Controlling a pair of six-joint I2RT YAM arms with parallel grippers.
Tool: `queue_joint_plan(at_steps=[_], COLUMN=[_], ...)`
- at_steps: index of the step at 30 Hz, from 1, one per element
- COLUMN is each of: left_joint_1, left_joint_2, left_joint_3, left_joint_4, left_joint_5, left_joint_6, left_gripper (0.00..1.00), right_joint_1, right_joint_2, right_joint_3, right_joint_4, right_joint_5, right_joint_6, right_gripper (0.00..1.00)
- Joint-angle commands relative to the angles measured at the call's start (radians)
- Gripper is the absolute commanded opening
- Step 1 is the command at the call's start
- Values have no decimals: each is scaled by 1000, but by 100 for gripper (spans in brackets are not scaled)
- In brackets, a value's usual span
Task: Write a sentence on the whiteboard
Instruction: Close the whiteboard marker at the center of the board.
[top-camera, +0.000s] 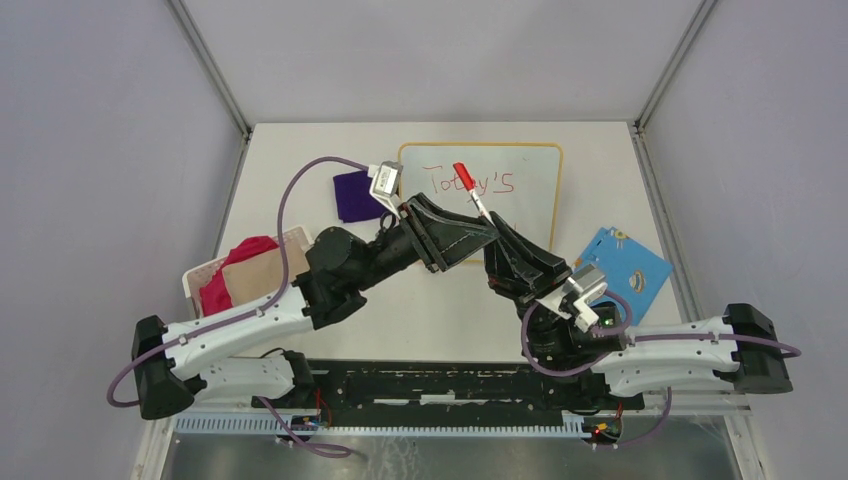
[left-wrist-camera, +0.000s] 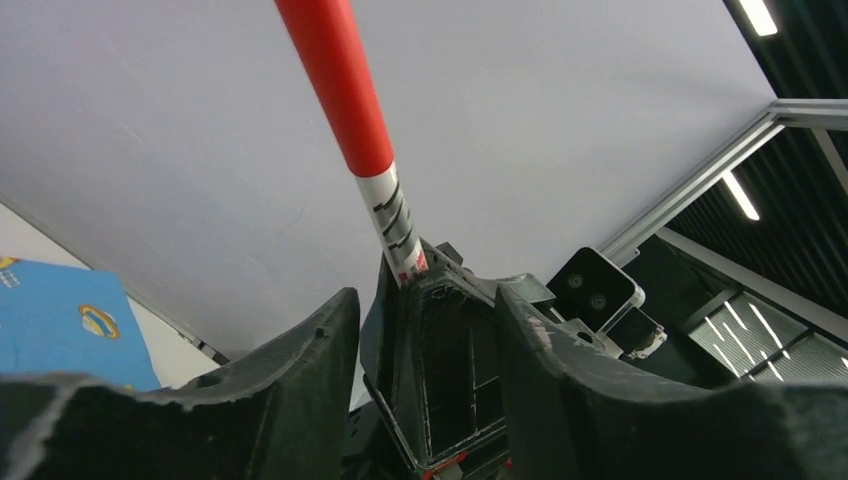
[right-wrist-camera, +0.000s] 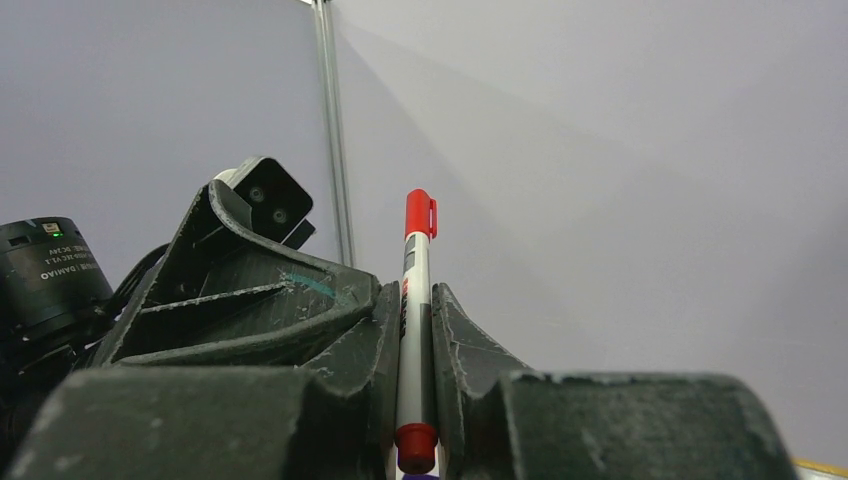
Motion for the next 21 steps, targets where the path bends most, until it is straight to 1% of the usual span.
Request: queue_joint_plan(at_steps=[1, 4, 7, 11, 18, 21], left_joint_1=[-6, 27, 107, 196, 214, 216], left_joint_2=[-20, -47, -62, -60, -41, -35], left_joint_3=[-13, 8, 21, 38, 107, 112], left_joint_4=[-117, -142, -125, -69, -41, -12], left_joint_5=[13, -17, 8, 69, 123, 139], left_joint_6=[57, 58, 9, -48, -28, -29], left_gripper=[62, 71, 74, 74, 72, 72], right_joint_1=[-3, -4, -3, -3, -3, -3], right_joint_2=[-27, -45, -57, -62, -56, -51], right_joint_3=[40, 34, 32, 33, 33, 36], right_joint_4=[-2, -28, -57, -74, -78, -80], right_joint_5=[-37, -52, -71, -81, -76, -79], right_joint_6=[26, 43, 64, 69, 68, 70], right_gripper=[0, 0, 0, 0, 0, 0])
